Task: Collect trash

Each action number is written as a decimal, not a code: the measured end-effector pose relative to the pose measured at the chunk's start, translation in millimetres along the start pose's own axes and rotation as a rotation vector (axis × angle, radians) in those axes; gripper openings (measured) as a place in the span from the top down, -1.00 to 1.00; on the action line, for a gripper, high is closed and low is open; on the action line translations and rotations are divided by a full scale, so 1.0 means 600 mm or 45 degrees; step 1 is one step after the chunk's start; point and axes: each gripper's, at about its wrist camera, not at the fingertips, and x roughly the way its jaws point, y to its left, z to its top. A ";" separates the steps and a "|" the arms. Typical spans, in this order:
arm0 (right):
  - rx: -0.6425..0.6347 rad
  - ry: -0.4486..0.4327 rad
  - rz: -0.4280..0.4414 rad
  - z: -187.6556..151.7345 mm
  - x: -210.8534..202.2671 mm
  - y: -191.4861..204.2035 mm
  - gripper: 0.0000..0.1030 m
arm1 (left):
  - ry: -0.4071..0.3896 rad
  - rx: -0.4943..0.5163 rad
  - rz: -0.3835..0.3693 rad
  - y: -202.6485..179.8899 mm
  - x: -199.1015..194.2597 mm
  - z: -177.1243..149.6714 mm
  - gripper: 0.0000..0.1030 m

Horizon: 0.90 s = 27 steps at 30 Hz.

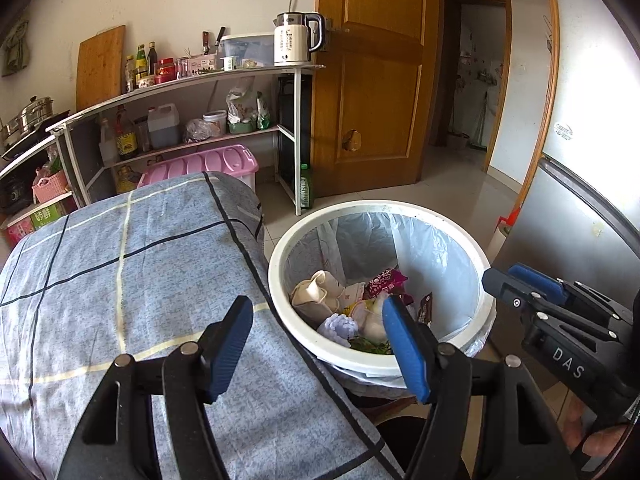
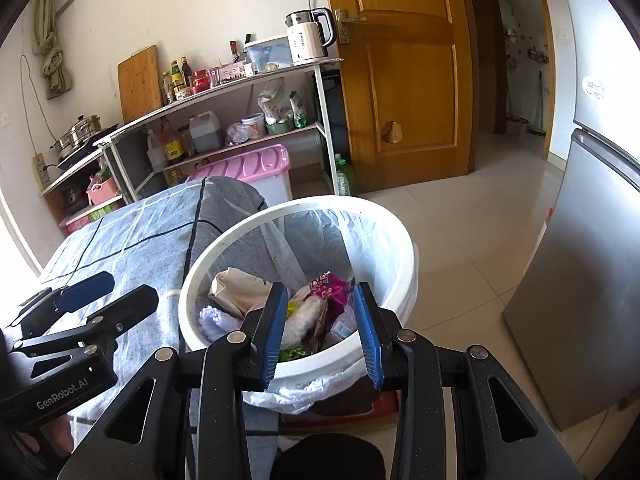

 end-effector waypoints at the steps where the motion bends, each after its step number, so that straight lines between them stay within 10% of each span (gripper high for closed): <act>1: -0.001 -0.011 0.001 -0.003 -0.006 0.002 0.31 | -0.010 -0.001 0.007 0.001 -0.005 -0.002 -0.35; 27: -0.061 -0.099 -0.052 -0.048 -0.061 0.050 0.31 | -0.013 -0.028 0.100 0.005 -0.038 -0.063 -0.35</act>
